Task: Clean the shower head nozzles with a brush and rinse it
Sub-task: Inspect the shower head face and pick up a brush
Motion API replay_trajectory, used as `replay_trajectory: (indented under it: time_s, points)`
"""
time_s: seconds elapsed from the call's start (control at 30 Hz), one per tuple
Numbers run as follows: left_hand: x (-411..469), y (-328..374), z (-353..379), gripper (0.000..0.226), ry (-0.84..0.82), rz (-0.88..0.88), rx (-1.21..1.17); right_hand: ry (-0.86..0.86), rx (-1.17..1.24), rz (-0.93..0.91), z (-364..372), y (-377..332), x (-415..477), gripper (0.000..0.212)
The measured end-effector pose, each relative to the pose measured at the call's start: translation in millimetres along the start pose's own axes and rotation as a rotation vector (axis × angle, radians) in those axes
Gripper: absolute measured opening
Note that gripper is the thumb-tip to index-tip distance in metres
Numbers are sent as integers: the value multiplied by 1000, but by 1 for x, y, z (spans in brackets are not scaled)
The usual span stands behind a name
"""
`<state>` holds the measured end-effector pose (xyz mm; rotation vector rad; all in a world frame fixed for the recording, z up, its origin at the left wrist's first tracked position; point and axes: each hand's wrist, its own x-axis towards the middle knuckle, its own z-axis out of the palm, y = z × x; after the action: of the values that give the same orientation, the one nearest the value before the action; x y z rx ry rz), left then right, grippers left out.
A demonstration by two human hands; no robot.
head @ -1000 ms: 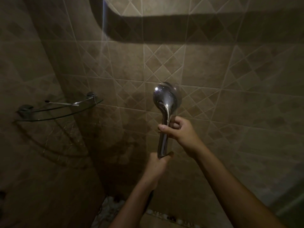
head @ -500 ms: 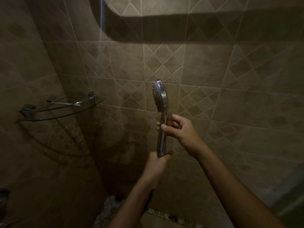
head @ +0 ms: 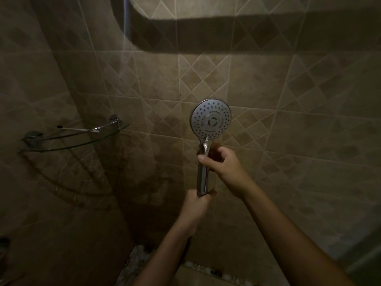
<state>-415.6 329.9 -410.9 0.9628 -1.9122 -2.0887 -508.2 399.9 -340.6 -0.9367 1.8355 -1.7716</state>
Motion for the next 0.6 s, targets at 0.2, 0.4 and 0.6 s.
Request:
replay_trajectory:
  time_s: [0.2,0.4,0.6]
  points:
    - [7,-4,-1,38,-1,7,24,41,-70,-64,-4,1,4,25]
    - [14,-2,-6,17,-10,58,17,6,-5,-6,-3,-1,10,33]
    - [20,-1,-9,9,-29,52,-4,85,-116,-4,-6,9,18,56]
